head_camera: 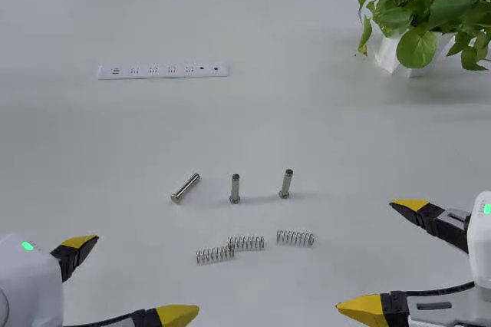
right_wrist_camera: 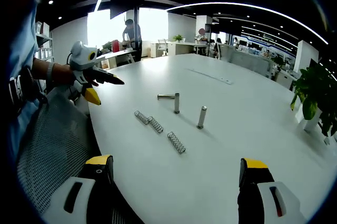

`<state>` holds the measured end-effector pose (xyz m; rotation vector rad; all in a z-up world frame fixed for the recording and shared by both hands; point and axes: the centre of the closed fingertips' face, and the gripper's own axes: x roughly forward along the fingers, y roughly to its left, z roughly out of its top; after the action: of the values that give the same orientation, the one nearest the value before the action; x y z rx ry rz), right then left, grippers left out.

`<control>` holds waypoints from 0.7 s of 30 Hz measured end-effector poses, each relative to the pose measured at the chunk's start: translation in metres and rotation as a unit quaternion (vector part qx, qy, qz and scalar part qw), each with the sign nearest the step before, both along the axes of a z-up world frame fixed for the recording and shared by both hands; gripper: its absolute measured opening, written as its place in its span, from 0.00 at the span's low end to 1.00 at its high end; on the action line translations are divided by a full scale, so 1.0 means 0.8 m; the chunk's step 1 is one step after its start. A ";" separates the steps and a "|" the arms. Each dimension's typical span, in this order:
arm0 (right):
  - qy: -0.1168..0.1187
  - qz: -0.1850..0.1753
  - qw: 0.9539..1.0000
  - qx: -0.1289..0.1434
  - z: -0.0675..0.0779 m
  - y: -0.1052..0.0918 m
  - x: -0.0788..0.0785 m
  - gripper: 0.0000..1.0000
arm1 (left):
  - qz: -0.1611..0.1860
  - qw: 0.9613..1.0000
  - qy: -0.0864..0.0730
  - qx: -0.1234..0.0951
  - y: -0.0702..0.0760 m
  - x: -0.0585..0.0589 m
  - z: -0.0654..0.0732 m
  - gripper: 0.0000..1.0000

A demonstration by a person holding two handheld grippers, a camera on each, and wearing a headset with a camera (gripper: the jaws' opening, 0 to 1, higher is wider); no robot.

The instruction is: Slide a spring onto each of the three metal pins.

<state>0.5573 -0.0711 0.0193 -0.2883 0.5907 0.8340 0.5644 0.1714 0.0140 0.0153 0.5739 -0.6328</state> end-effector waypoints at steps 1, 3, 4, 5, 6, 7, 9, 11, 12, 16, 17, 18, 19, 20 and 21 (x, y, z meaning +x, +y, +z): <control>0.000 -0.003 1.000 0.003 0.001 0.000 0.001 0.99 | -0.001 1.000 -0.002 0.000 -0.001 0.003 0.001 0.99; 0.001 -0.004 1.000 0.009 0.001 0.002 0.001 0.99 | -0.002 1.000 -0.001 -0.003 -0.001 0.006 0.004 0.99; 0.002 -0.004 1.000 0.009 0.001 0.002 0.000 0.99 | -0.003 1.000 -0.001 -0.002 -0.001 0.008 0.005 0.99; 0.001 -0.004 1.000 0.007 0.000 0.002 0.000 0.99 | -0.007 1.000 -0.002 0.002 -0.001 0.009 0.006 0.99; 0.002 -0.003 1.000 0.006 -0.001 0.002 -0.001 0.99 | -0.009 1.000 -0.003 0.005 0.000 0.010 0.007 0.98; 0.002 -0.002 1.000 0.005 -0.001 0.001 -0.001 0.99 | -0.011 1.000 -0.002 0.006 -0.001 0.011 0.008 0.98; 0.004 -0.003 1.000 0.006 -0.002 0.000 -0.002 0.99 | -0.014 1.000 0.000 0.006 -0.001 0.014 0.009 0.98; 0.003 -0.003 1.000 0.007 -0.001 -0.001 -0.001 0.99 | -0.014 1.000 0.005 0.002 -0.001 0.019 0.009 0.98; 0.003 -0.003 1.000 0.007 -0.001 -0.002 -0.001 0.99 | -0.015 1.000 0.007 -0.001 -0.001 0.021 0.009 0.98; 0.002 -0.007 1.000 0.010 0.001 -0.003 0.000 0.99 | -0.023 1.000 0.002 -0.003 -0.002 0.035 0.015 0.96; 0.003 -0.008 1.000 0.014 0.002 -0.003 0.000 0.99 | -0.024 1.000 0.003 -0.002 -0.002 0.037 0.016 0.95; 0.004 -0.008 1.000 0.016 0.003 -0.002 0.000 0.99 | -0.026 1.000 0.003 -0.005 -0.003 0.042 0.019 0.95; 0.004 -0.008 1.000 0.016 0.003 -0.002 0.000 0.99 | -0.027 1.000 0.001 -0.005 -0.003 0.045 0.020 0.95; 0.005 -0.008 1.000 0.015 0.002 -0.002 -0.001 0.99 | -0.029 1.000 0.000 -0.003 -0.003 0.048 0.021 0.95; 0.006 -0.008 1.000 0.013 0.001 -0.003 -0.001 0.99 | -0.033 0.999 0.000 0.001 -0.003 0.052 0.021 0.94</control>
<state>0.5566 -0.0732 0.0199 -0.2552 0.5923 0.8285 0.6058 0.1688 0.0304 0.0363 0.5768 -0.6970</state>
